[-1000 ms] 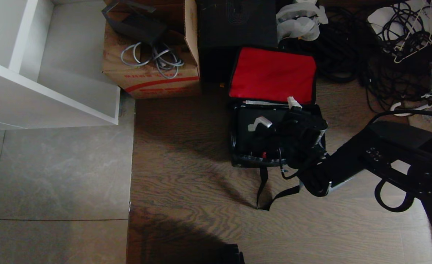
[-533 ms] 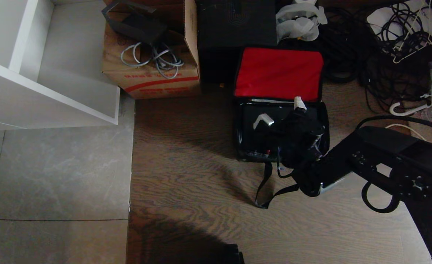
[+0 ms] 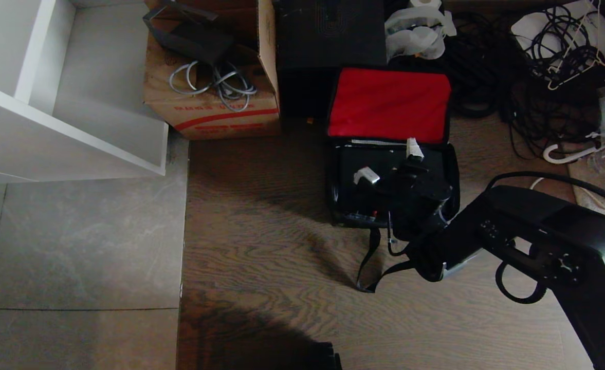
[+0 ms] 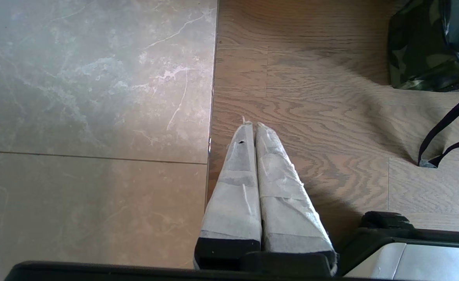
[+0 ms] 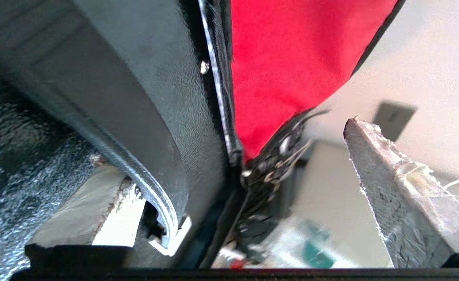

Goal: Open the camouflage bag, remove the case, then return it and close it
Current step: Grip the handle

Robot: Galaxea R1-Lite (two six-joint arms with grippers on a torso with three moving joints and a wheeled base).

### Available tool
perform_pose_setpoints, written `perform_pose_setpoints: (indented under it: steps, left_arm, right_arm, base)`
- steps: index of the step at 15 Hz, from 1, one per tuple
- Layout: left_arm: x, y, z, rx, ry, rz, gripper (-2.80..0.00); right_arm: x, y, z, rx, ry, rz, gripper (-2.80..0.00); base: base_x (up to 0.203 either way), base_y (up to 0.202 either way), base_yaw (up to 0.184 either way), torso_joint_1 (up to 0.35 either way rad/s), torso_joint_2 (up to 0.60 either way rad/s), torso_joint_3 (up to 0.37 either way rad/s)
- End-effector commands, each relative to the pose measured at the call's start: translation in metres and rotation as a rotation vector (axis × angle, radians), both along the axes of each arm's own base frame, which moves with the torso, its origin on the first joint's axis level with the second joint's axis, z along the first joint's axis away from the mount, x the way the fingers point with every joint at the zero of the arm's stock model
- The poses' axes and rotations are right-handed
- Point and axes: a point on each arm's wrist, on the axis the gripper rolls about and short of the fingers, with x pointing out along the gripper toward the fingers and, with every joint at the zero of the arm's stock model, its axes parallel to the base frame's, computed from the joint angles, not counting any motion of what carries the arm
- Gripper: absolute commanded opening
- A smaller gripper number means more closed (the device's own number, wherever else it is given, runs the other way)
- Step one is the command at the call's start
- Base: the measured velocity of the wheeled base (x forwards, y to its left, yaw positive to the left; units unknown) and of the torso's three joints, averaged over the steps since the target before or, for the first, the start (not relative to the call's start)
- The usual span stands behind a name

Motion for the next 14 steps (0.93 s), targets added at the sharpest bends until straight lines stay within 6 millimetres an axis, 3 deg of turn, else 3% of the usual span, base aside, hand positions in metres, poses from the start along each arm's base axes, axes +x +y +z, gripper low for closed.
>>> perform_pose_setpoints:
  steps: [1,2,9,14]
  left_arm:
    - [0.001,0.000,-0.002,0.000,0.007,0.001,-2.80]
    - [0.001,0.000,-0.002,0.000,0.007,0.001,-2.80]
    - [0.001,0.000,-0.002,0.000,0.007,-0.001,-2.80]
    - [0.001,0.000,-0.002,0.000,0.008,0.000,-2.80]
  right_arm:
    - [0.001,0.001,-0.019,-0.041,0.044,0.005,0.00]
    - [0.001,0.002,-0.021,-0.041,0.048,0.004,-2.80]
    - [-0.009,0.021,-0.046,-0.049,0.080,0.047,-2.80]
    - [-0.027,0.049,-0.033,0.027,0.064,0.012,-2.80]
  base:
    - [0.000,0.000,0.000,0.000,0.00,0.000]
    - [0.000,0.000,0.000,0.000,0.00,0.000]
    - [0.000,0.000,0.000,0.000,0.00,0.000]
    - [0.000,0.000,0.000,0.000,0.00,0.000]
